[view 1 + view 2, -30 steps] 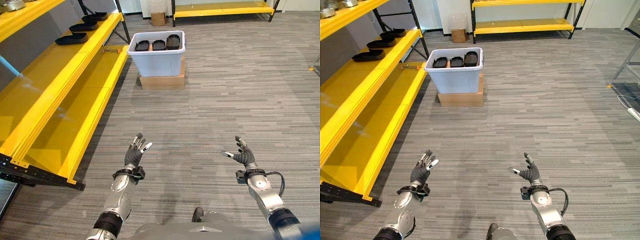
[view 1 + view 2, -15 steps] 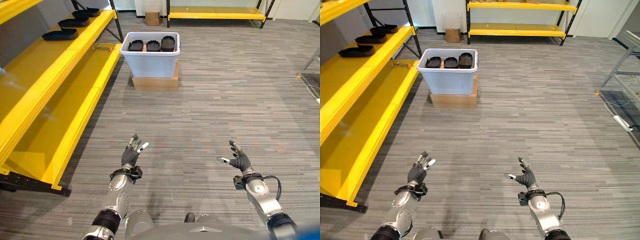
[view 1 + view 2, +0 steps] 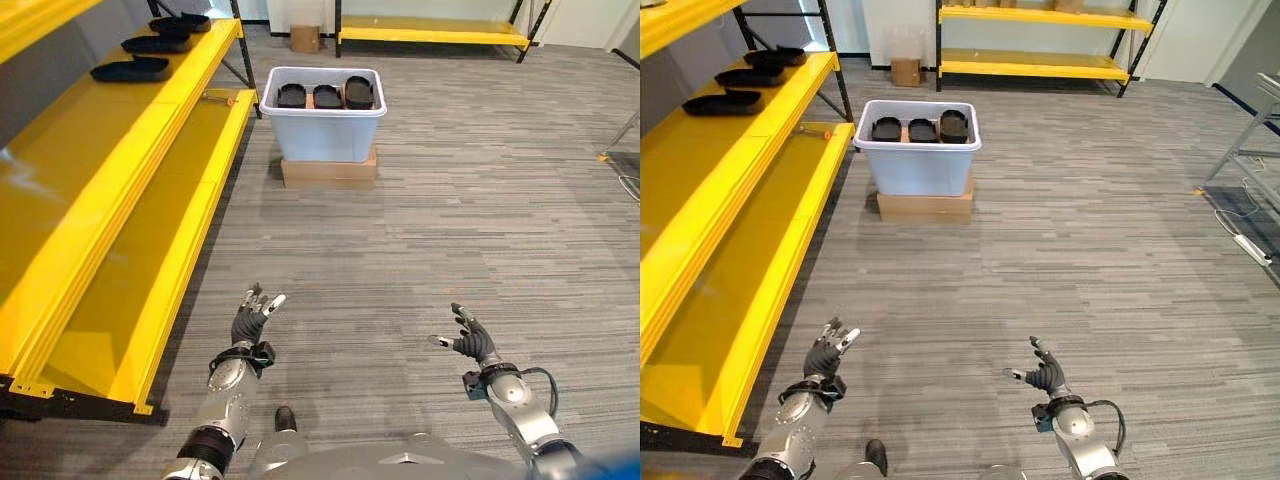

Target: Move parts from the plastic box to the shelf.

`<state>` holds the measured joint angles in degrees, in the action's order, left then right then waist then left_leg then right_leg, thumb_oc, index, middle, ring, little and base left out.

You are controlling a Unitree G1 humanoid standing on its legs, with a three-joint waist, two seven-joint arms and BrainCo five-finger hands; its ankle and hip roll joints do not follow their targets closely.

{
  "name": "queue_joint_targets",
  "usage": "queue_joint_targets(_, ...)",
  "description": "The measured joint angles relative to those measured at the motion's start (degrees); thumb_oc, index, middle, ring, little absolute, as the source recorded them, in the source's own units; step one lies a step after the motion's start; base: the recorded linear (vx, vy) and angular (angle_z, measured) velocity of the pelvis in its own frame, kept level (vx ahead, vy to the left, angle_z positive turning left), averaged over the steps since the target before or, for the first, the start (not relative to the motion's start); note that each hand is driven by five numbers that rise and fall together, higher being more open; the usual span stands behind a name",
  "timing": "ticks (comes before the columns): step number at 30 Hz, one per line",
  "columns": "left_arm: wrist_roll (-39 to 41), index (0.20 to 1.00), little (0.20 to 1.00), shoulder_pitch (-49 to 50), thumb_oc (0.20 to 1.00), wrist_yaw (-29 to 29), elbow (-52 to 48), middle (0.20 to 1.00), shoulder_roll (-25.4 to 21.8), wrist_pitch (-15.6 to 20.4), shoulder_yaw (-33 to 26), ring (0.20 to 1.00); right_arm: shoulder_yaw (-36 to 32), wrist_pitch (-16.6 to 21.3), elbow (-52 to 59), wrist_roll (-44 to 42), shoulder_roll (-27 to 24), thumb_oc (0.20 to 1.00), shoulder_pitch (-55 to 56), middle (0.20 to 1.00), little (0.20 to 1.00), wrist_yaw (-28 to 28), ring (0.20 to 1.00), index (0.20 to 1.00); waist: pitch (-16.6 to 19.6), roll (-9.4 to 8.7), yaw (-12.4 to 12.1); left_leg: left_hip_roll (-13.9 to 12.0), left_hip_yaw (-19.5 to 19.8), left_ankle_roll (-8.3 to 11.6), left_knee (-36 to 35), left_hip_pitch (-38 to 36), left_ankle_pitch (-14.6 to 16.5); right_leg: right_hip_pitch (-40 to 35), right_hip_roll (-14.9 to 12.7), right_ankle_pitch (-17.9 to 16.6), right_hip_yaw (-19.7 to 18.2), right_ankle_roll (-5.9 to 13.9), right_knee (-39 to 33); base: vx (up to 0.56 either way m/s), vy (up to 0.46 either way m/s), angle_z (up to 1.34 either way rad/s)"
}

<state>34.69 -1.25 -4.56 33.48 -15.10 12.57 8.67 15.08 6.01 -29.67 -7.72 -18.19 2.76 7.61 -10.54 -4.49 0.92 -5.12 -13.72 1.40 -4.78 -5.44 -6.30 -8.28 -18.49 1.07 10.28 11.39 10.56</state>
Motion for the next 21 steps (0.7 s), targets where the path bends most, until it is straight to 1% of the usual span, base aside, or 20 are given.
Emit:
queue_joint_targets(1, -1.35, 1.0, 1.0, -0.76, 1.0, -0.09, 0.0, 1.0, -0.91, -1.04, 1.05, 1.0, -0.3, 0.0, 0.92, -0.04, 0.82, 1.0, -0.45, 1.0, 1.0, -0.06, 1.0, 1.0, 0.0, -0.03, -0.3, 0.4, 0.01, -0.38, -0.09, -0.41, 0.57, 0.15, -0.41, -2.28, -0.14, 0.46, 0.43, 0.1, 0.332, -0.03)
queue_joint_targets(3, -2.96, 1.0, 1.0, -1.02, 1.0, -0.07, -0.01, 1.0, -1.75, -1.29, 1.61, 1.0, -0.2, 0.0, 1.13, -0.04, 1.56, 1.0, -2.13, 1.0, 1.0, -0.19, 1.0, 1.0, 0.04, -0.26, -1.23, 0.77, -0.91, -0.95, -0.1, -0.47, 1.52, 1.31, -0.8, -4.41, -0.14, 0.83, 0.67, 0.07, 0.272, -0.22)
queue_joint_targets(5, -3.99, 1.0, 1.0, -1.22, 1.0, 0.38, -0.04, 1.0, -2.26, -2.24, 1.72, 1.0, -0.24, 0.01, 1.56, 0.01, 1.74, 1.0, -3.25, 1.0, 1.0, -0.2, 1.0, 1.0, 0.05, -0.28, -1.54, 1.35, -1.65, -1.14, -0.08, -0.52, 1.72, 2.42, -1.33, -5.96, -0.27, 1.16, 1.14, 0.07, 0.281, -0.21)
queue_joint_targets(7, -4.58, 1.0, 1.0, -1.54, 1.0, 1.88, -0.09, 1.0, -3.01, -3.29, 1.66, 1.0, -0.33, 0.02, 1.75, 0.15, 1.72, 1.0, -4.37, 1.0, 1.0, -0.18, 1.0, 1.0, -0.01, 0.26, -1.75, 1.75, -2.57, -2.18, 0.67, -0.59, 2.81, 3.39, -1.99, -8.97, -0.39, 1.25, 2.25, 0.05, 0.259, -0.19)
queue_joint_targets(9, -4.57, 1.0, 1.0, -2.0, 1.0, 2.62, -0.15, 1.0, -3.56, -3.64, 1.2, 1.0, -0.11, 0.07, 1.89, 0.84, 1.72, 1.0, -4.99, 1.0, 1.0, -0.08, 1.0, 1.0, -0.02, 0.34, -2.1, 2.42, -3.44, -2.87, 0.98, -0.94, 3.59, 4.1, -2.67, -11.7, -0.31, 1.17, 2.58, 0.07, 0.261, -0.25)
queue_joint_targets(10, -4.58, 1.0, 1.0, -2.19, 1.0, 3.49, -0.15, 1.0, -3.65, -4.17, 0.81, 1.0, 0.32, 0.04, 1.92, 1.35, 1.58, 1.0, -5.5, 1.0, 1.0, 0.14, 1.0, 1.0, -0.14, 0.6, -2.68, 2.61, -4.62, -3.54, 1.49, -1.13, 4.41, 5.21, -3.28, -13.45, 0.22, 0.73, 3.73, 0.09, 0.198, -0.44)
queue_joint_targets(11, -4.58, 1.0, 1.0, -2.45, 1.0, 4.51, -0.15, 1.0, -3.82, -4.78, 0.82, 1.0, 0.71, -0.01, 1.61, 1.21, 1.52, 1.0, -6.08, 1.0, 1.0, 0.17, 1.0, 1.0, -0.27, 0.8, -3.82, 3.02, -5.91, -4.26, 2.16, -1.47, 6.01, 6.81, -4.13, -15.4, 1.31, -0.25, 5.47, 0.09, 0.154, -0.52)
queue_joint_targets(12, -4.46, 1.0, 1.0, -2.47, 1.0, 4.84, -0.16, 1.0, -3.85, -5.03, 0.87, 1.0, 1.15, -0.03, 1.2, 1.2, 1.52, 1.0, -6.6, 1.0, 1.0, 0.07, 1.0, 1.0, -0.26, 0.83, -4.16, 3.26, -6.52, -4.7, 2.45, -1.66, 6.96, 7.8, -4.84, -16.59, 1.83, -0.23, 6.7, 0.11, 0.1, -0.42)
queue_joint_targets(13, -4.42, 1.0, 1.0, -2.51, 1.0, 5.09, -0.16, 1.0, -3.85, -5.61, 0.87, 1.0, 1.42, -0.03, 0.74, 1.21, 1.58, 1.0, -6.97, 1.0, 1.0, -0.15, 1.0, 1.0, -0.3, 0.89, -4.45, 3.41, -6.79, -5.22, 2.21, -2.07, 7.32, 9.34, -5.27, -16.53, 1.9, 0.24, 10.09, 0.12, 0.049, -0.23)
queue_joint_targets(14, -3.14, 1.0, 1.0, -2.43, 1.0, 5.62, -0.12, 1.0, -3.19, -6.25, 0.63, 1.0, 1.53, -0.04, 0.41, 1.19, 1.51, 1.0, -7.07, 1.0, 1.0, -0.2, 1.0, 1.0, -0.66, 1.5, -4.39, 3.43, -6.58, -5.71, 0.98, -3.11, 7.38, 12.44, -3.36, -9.41, 1.26, 1.69, 16.08, 0.14, 0.024, -0.11)
queue_joint_targets(15, -1.9, 1.0, 1.0, -2.38, 1.0, 5.89, 0.08, 1.0, -3.33, -6.88, 0.21, 1.0, 1.55, -0.03, 0.42, 1.17, 1.47, 1.0, -7.17, 1.0, 1.0, -0.2, 1.0, 1.0, -0.78, 1.51, -4.26, 3.35, -6.07, -5.91, 0.33, -3.75, 7.27, 14.06, -0.22, -4.22, 1.25, 1.29, 18.88, 0.18, -0.023, 0.05)
queue_joint_targets(16, -1.49, 1.0, 1.0, -2.37, 1.0, 6.01, 0.29, 1.0, -3.2, -7.37, -0.27, 1.0, 1.53, -0.03, 0.64, 1.12, 1.29, 1.0, -7.16, 1.0, 1.0, -0.19, 1.0, 1.0, -0.77, 1.23, -3.04, 3.73, -6.02, -6.18, -0.18, -4.18, 7.2, 16.09, 5.23, 0.68, 1.94, 0.16, 17.06, 0.25, -0.042, 0.21)
queue_joint_targets(17, -1.45, 1.0, 1.0, -2.24, 1.0, 6.08, 0.29, 1.0, -2.13, -7.41, -0.35, 1.0, 1.49, -0.02, 0.67, 1.12, 1.1, 1.0, -7.05, 1.0, 1.0, -0.18, 1.0, 1.0, -0.84, 0.54, -1.58, 4.28, -6.05, -5.87, -0.13, -5.06, 8.14, 17.39, 9.15, 1.66, 3.17, -1.88, 12.19, 0.37, -0.055, 0.22)
queue_joint_targets(18, -1.38, 1.0, 1.0, -2.19, 1.0, 6.08, 0.33, 1.0, -1.32, -7.42, -0.65, 1.0, 1.51, -0.02, 0.68, 1.14, 0.96, 1.0, -6.94, 1.0, 1.0, -0.18, 1.0, 1.0, -0.96, 0.45, -1.13, 4.6, -6.03, -5.67, -0.08, -5.76, 9.18, 18.57, 11.16, 1.45, 3.8, -2.37, 7.15, 0.45, -0.069, 0.08)
queue_joint_targets(19, -1.38, 1.0, 1.0, -2.28, 1.0, 6.06, 0.35, 1.0, -0.26, -7.45, -0.8, 1.0, 1.53, -0.01, 0.8, 1.15, 0.63, 1.0, -6.82, 1.0, 1.0, -0.19, 1.0, 1.0, -0.82, 0.32, -0.64, 4.9, -6.05, -5.57, 0.02, -5.93, 9.85, 19.68, 11.83, 0.87, 4.57, -2.63, 1.88, 0.38, -0.058, 0.0)
queue_joint_targets(20, -1.58, 1.0, 1.0, -2.29, 1.0, 6.27, 0.25, 1.0, 0.2, -7.48, -0.58, 1.0, 1.5, -0.01, 0.73, 1.17, 0.08, 1.0, -6.81, 1.0, 1.0, -0.15, 1.0, 1.0, -0.89, 0.43, -0.28, 5.52, -5.8, -5.54, 0.15, -6.19, 10.63, 21.13, 11.57, -0.83, 5.59, -1.93, -5.05, 0.34, -0.051, 0.12)
queue_joint_targets(21, -1.62, 1.0, 1.0, -2.56, 1.0, 7.18, 0.2, 1.0, 0.64, -7.85, 0.98, 1.0, 1.27, -0.05, 0.33, 1.18, -0.73, 1.0, -6.76, 1.0, 1.0, -0.02, 1.0, 1.0, -0.94, -0.19, 0.47, 6.79, -5.1, -5.48, 0.24, -6.44, 11.31, 23.19, 9.9, -2.9, 5.5, -0.52, -10.67, 0.31, -0.034, 0.29)
